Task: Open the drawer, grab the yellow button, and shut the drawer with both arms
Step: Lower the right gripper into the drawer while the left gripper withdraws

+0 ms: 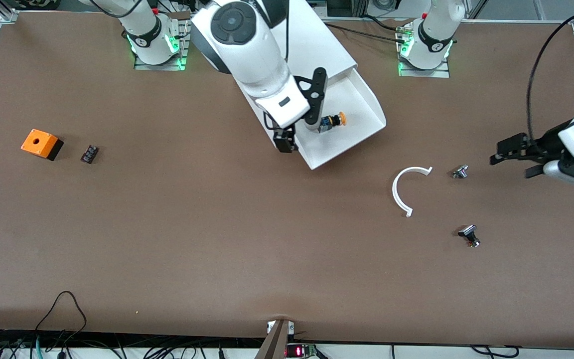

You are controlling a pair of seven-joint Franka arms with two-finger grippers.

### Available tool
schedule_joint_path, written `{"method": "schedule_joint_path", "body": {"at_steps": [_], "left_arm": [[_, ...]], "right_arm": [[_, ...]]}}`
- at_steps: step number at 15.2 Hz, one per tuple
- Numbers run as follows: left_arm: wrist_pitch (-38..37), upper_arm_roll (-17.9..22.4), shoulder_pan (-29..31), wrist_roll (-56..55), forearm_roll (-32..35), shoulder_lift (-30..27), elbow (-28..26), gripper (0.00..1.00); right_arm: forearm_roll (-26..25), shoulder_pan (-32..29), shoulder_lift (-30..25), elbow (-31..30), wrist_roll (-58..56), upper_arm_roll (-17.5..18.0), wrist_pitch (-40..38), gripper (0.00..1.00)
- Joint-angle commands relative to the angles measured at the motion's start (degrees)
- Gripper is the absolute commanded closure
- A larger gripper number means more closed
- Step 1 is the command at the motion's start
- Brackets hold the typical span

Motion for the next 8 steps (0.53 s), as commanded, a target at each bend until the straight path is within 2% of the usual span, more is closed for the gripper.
{"method": "schedule_joint_path", "body": {"at_steps": [1, 4, 8], "left_arm": [[-3.55, -0.03, -0.67, -1.17, 7.01, -1.26, 1.83, 0.0], [-6.46, 0.24, -0.67, -5.64, 12.02, -2.93, 0.96, 0.0], [-6.9, -0.12, -0.76, -13.29, 15.02, -9.0, -6.07, 0.0]], "right_arm": [[-0.53, 4.0, 4.11, 4.66, -0.53, -1.21, -1.09, 0.0], [-3.68, 6.03, 4.91, 4.57, -0.79, -1.39, -1.53, 0.0], [-7.02, 8.23, 7.45, 4.57, -0.96, -1.39, -0.92, 0.0]]}}
